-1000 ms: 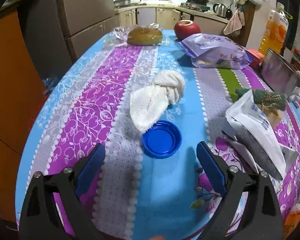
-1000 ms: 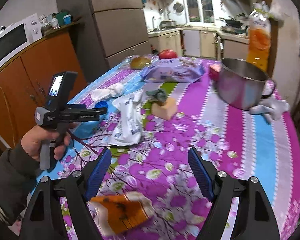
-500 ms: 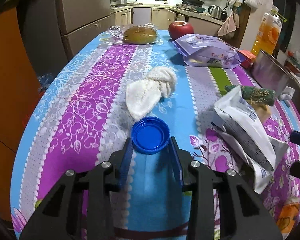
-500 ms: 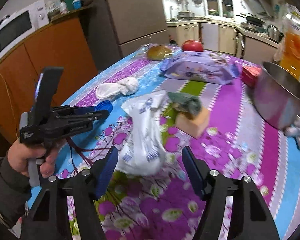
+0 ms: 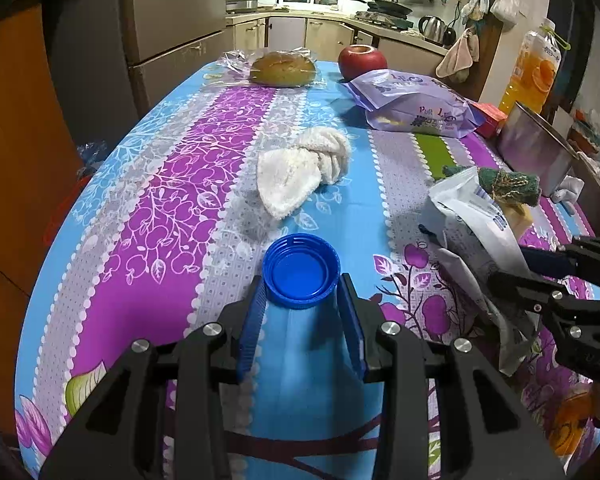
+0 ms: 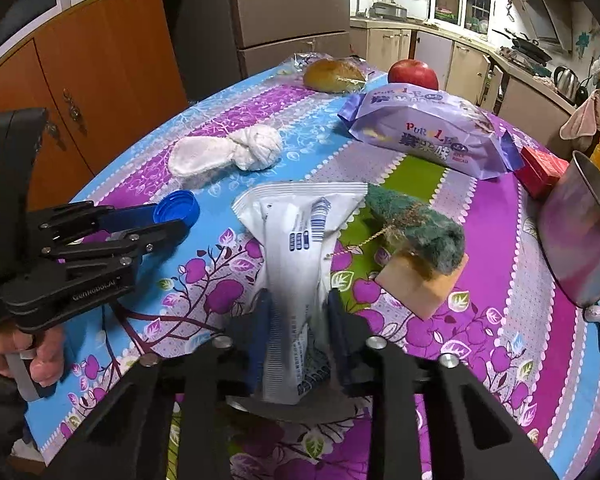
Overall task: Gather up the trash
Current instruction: 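Lift the blue cap and white bag off the table toward the bin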
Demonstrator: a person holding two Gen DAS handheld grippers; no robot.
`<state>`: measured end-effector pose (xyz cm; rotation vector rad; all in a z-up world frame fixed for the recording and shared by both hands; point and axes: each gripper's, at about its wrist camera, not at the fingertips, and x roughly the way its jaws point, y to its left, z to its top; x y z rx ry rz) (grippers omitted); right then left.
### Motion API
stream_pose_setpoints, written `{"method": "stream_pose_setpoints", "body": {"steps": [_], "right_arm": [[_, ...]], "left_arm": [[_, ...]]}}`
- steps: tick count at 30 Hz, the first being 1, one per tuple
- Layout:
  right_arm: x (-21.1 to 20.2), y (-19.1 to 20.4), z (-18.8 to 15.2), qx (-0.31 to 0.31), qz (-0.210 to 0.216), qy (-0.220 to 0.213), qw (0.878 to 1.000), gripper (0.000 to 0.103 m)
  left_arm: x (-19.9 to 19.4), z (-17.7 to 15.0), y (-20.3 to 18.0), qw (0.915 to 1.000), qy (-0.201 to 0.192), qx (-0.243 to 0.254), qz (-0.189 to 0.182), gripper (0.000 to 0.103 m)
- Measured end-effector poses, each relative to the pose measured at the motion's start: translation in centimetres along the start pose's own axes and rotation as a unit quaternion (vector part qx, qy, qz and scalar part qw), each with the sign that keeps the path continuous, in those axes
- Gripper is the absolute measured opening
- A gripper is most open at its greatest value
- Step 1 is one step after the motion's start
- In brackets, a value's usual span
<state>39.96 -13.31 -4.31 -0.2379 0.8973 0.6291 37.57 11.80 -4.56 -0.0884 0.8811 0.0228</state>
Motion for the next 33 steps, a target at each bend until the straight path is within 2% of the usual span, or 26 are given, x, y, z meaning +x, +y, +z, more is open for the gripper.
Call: {"method": "stream_pose_setpoints", "body": {"steps": [8, 18, 24, 33], "right_arm": [[-5.2, 0.2, -1.1, 0.013, -0.02, -0.075, 0.997, 0.021], [-13.4, 0.5, -4.9, 0.054, -0.079, -0.165, 0.982, 0.021], [-16.5, 0.5, -7.9, 0.071, -0.107, -0.187, 0.974, 0.021], [-19.3, 0.3, -11.5, 0.097, -0.122, -0.193, 0.969, 0.021]], "left_arm": [[-3.5, -0.5, -1.0, 0.999, -0.046, -0.001, 0.002, 0.035], [-9.9, -1.3, -4.6, 0.9932, -0.115, 0.016, 0.003, 0.035], [-11.7, -1.8, -7.4, 0.9907, -0.132, 0.032, -0.002, 0.035], [-13.2, -2.4, -10.3, 0.9881, -0.145, 0.051, -0.016, 0.035]]}}
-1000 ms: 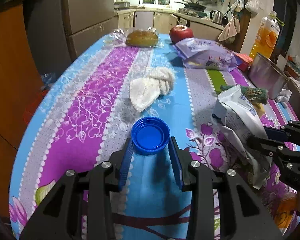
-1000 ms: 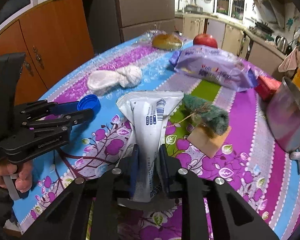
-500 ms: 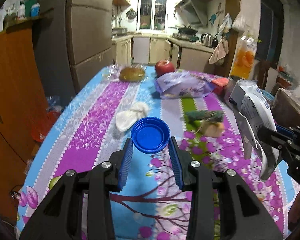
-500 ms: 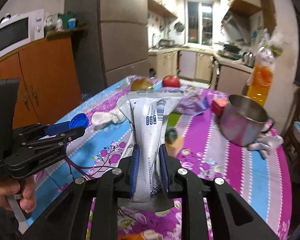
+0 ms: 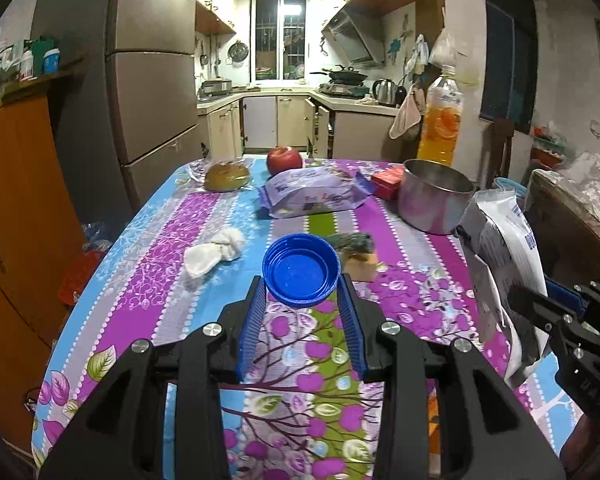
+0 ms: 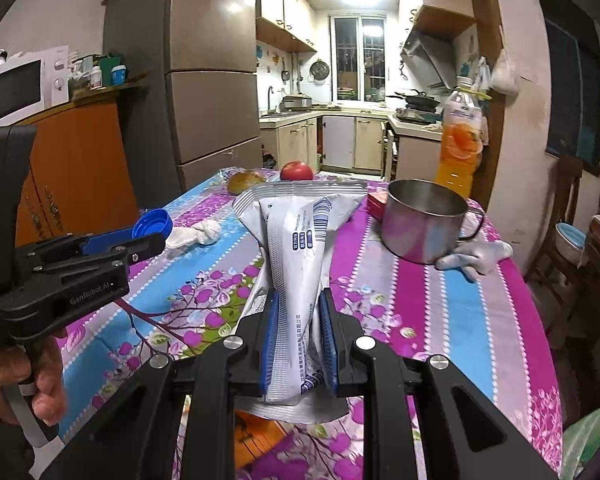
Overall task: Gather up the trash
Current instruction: 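Lift the blue cap and white bag off the table toward the bin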
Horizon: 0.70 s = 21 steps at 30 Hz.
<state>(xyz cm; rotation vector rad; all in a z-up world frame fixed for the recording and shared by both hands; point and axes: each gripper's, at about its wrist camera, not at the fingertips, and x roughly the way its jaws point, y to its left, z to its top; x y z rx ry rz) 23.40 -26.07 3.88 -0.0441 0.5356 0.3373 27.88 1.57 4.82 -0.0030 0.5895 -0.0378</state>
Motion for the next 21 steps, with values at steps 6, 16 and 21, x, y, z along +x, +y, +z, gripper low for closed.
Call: {"method": "stream_pose_setpoints", "body": {"steps": [6, 16, 21], "right_arm": [[-2.0, -1.0, -0.6, 0.009, -0.008, -0.006, 1.0, 0.021], [-4.8, -2.7, -1.5, 0.026, -0.021, -0.017, 0.999, 0.021], [-6.1, -3.1, -1.8, 0.031, -0.027, -0.022, 0.999, 0.021]], "left_arm": [[-1.0, 0.1, -1.7, 0.9999, -0.006, 0.008, -0.009, 0.035], [-2.0, -0.3, -3.6, 0.9996, -0.01, 0.014, -0.024, 0.035], [-2.7, -0.8, -4.8, 0.999, -0.01, 0.021, -0.037, 0.035]]}}
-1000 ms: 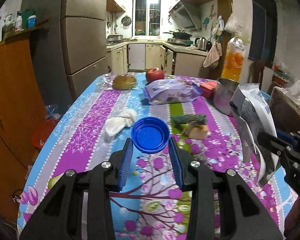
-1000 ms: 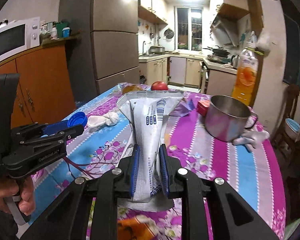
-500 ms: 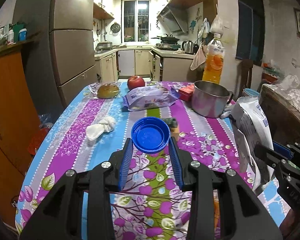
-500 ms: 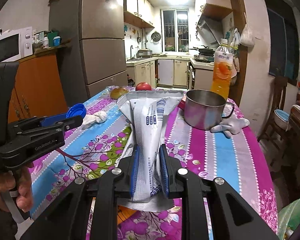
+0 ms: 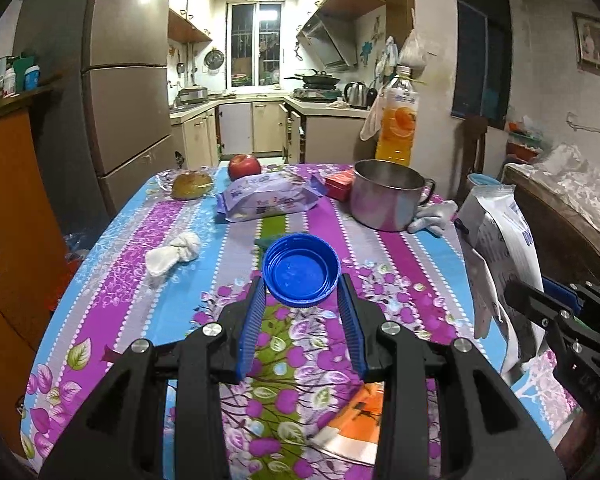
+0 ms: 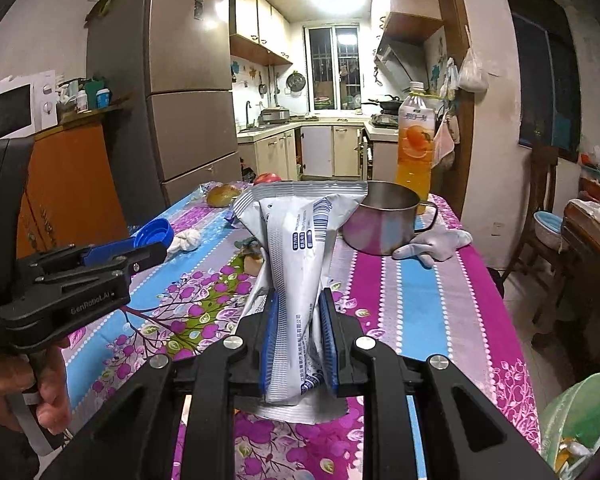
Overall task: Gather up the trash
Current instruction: 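Lift the blue cap and white bag off the table toward the bin, then carry the blue cap and white bag over the green bin with both grippers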
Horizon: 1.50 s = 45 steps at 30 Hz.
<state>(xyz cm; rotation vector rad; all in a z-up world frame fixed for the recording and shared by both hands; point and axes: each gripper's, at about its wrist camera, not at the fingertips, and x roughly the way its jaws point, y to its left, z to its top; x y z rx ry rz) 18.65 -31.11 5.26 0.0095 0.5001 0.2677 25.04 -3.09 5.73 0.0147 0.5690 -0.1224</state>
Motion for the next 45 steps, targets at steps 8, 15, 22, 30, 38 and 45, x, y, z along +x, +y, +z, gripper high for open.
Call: {"method": "stream_pose_setpoints", "body": {"steps": [8, 15, 22, 30, 38, 45], "right_arm": [[-2.5, -1.7, -0.3, 0.01, -0.02, -0.011, 1.0, 0.021], [-5.1, -4.1, -1.0, 0.026, -0.048, -0.02, 0.998, 0.021], [-8.2, -7.5, -1.9, 0.042, -0.083, -0.03, 0.995, 0.022], [-12.2, -12.3, -3.0, 0.06, -0.131, -0.03, 0.989, 0.022], [-17.6, -18.5, -4.8, 0.094, -0.196, -0.03, 0.976, 0.022], [-21.6, -24.0, -7.1, 0.125, -0.247, -0.021, 0.961, 0.022]], "left_arm": [[-0.9, -0.1, -2.8, 0.9995, -0.005, 0.014, -0.027, 0.035], [-1.4, 0.0, -6.2, 0.9981, -0.009, 0.032, -0.052, 0.035], [-0.9, -0.1, -10.0, 0.9957, -0.006, 0.053, -0.075, 0.035], [-1.1, 0.0, -15.5, 0.9895, -0.008, 0.079, -0.121, 0.035], [-1.4, 0.2, -22.8, 0.9763, 0.0, 0.115, -0.183, 0.035], [-1.2, -0.8, -29.8, 0.9596, 0.018, 0.155, -0.234, 0.036]]}}
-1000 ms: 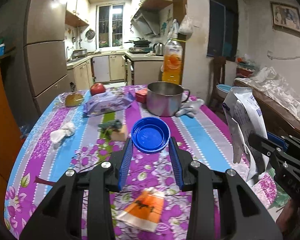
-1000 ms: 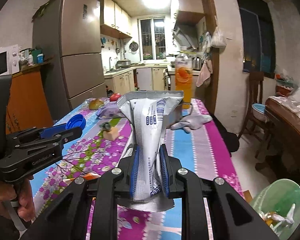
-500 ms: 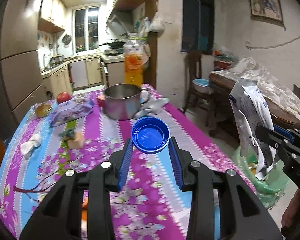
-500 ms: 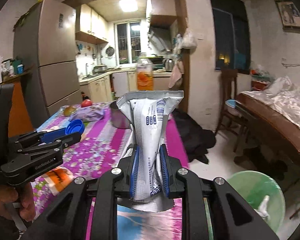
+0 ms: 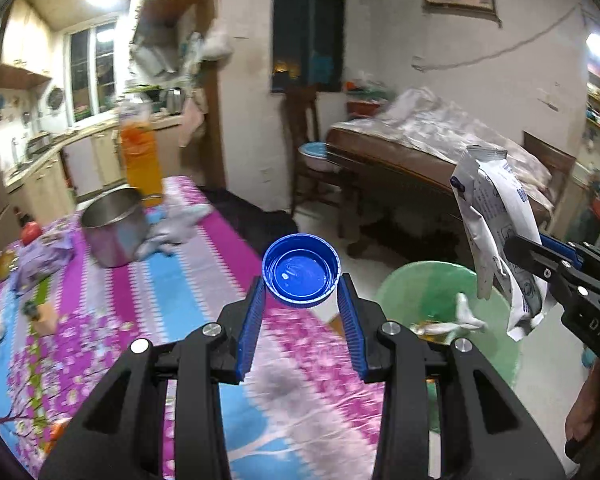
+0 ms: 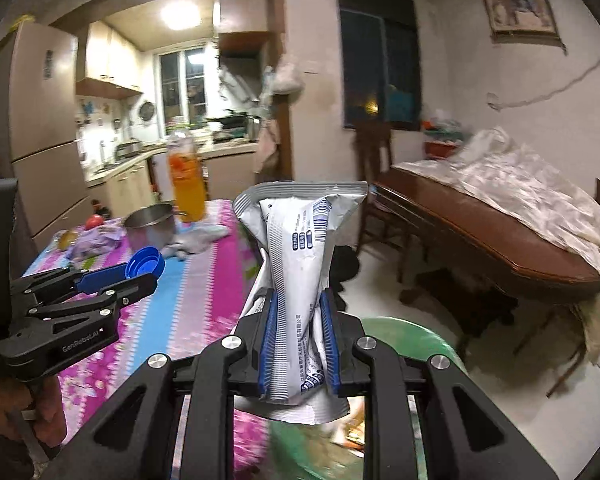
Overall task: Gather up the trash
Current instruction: 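Carry the blue cap and white bag over the green bin with both grippers, then open both grippers to drop the cap and bag into the bin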
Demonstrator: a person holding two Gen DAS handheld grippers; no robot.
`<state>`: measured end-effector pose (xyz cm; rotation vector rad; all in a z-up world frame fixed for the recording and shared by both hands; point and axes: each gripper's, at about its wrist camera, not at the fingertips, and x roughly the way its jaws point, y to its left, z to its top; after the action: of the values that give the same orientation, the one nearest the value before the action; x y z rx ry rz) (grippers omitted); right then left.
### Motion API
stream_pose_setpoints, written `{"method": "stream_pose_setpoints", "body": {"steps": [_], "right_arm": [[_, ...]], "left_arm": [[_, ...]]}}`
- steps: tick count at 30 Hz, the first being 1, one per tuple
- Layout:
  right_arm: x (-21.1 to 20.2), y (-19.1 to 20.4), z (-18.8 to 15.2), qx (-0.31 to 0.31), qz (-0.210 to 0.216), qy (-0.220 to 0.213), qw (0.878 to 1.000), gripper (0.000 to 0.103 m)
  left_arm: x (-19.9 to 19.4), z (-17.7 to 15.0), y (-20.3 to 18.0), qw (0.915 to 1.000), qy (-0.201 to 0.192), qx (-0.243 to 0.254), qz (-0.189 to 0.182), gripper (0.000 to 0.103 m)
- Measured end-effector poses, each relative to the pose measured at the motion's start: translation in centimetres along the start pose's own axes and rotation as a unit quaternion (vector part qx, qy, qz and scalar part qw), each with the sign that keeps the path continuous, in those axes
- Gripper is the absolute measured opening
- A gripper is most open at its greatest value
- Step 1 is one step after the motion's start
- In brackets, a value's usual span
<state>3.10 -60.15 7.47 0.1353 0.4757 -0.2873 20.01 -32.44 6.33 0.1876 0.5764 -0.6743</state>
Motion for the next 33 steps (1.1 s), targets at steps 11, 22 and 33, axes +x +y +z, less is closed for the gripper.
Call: {"method": "stream_pose_setpoints", "body": {"steps": [11, 22, 33], "right_arm": [[2.9, -8.0, -3.6, 0.037, -0.051, 0.083, 0.995, 0.023], [7.7, -12.1, -7.9, 0.076, -0.054, 0.145, 0.985, 0.023], [8.5, -12.5, -8.8, 0.084, -0.045, 0.149, 0.984, 0.023]], "left_arm": [[5.7, 0.8, -6.7, 0.9959, 0.057, 0.045, -0.054, 0.036], [12.0, -1.9, -9.8, 0.9877, 0.128, 0.068, -0.061, 0.036], [13.6, -2.5, -10.8, 0.9861, 0.141, 0.07, -0.053, 0.036]]}}
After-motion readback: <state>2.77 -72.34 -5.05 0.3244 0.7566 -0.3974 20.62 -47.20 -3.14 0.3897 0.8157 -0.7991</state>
